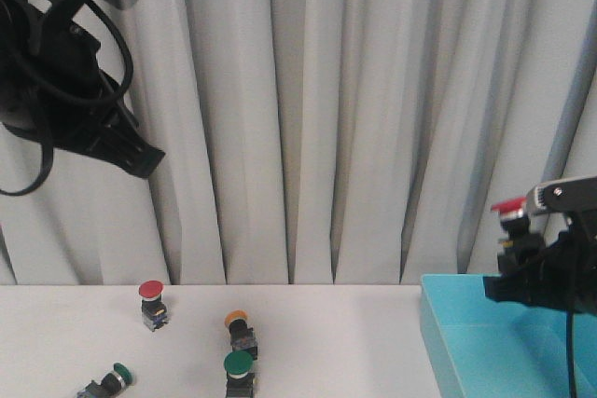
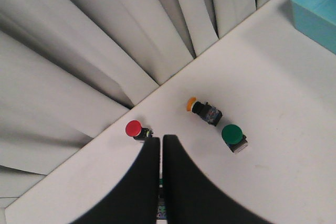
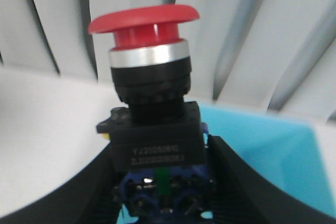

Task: Pick red and yellow buttons and place in box
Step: 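Carry the red button with the right gripper into the blue box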

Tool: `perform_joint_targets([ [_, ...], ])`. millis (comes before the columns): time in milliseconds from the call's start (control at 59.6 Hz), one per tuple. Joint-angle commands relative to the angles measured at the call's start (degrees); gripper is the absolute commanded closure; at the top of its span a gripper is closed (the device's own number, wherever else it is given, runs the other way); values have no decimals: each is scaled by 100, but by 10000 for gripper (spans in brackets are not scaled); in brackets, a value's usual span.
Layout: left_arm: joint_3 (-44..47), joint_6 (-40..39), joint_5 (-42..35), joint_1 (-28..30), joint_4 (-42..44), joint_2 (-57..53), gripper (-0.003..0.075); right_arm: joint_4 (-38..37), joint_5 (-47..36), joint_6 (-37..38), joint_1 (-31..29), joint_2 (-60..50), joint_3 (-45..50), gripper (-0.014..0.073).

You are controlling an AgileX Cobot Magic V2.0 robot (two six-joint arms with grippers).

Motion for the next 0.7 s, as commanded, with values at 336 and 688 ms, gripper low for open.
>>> perform_joint_targets([
  [336, 918, -90, -386, -6, 97, -249, 725, -152, 730, 544, -488, 1620, -716, 582],
  [688, 1017, -96, -424, -6, 97, -249, 725, -277, 668, 499, -463, 2716, -723, 569],
])
